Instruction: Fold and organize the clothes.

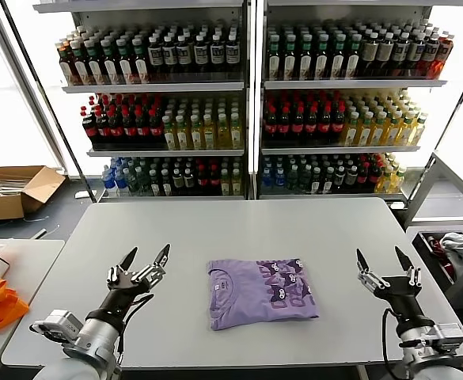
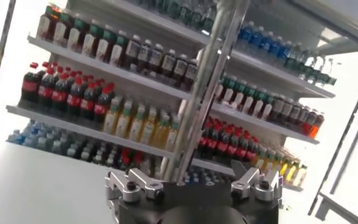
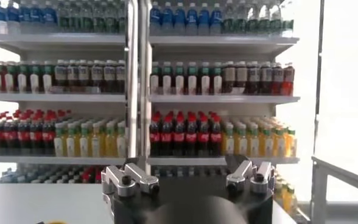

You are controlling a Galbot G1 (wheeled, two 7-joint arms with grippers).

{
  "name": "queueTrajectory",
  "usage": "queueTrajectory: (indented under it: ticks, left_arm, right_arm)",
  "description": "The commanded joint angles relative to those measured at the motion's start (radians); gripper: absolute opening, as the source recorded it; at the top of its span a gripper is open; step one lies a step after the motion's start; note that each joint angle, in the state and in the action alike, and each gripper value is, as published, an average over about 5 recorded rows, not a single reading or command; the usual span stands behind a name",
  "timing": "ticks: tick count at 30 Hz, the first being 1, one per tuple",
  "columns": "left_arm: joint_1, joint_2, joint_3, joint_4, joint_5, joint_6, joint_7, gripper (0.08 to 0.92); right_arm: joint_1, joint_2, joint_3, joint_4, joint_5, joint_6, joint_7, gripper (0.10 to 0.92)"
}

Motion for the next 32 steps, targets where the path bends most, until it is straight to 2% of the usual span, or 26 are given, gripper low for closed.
queueTrajectory:
  ticks: [1,7,22,32]
  left_arm:
    - [0.085,-0.049,-0.126,0.029,0.195,-0.089,0.134,0.823]
    - [0.123,-0.048,-0.141,0.040,0.271,-0.141,0.166,0.822]
    - [0.183,-0.115,-0.233,0.013,0.288,-0.178,0.271,0.823]
    - [0.213,-0.112,-0.256,0.008,0.307,-0.195,0.271,0.823]
  right_arm:
    - [-0.115,0.024,0.197,-0.056,0.058,0.103,-0.091,0.823]
    - [-0.134,0.030,0.176,-0.061,0.010,0.141,-0.094,0.823]
    - [-0.211,0.069,0.092,-0.015,-0.052,0.179,-0.106,0.823]
    - [-0.277,0.099,0.019,0.030,-0.090,0.212,-0.108,0.823]
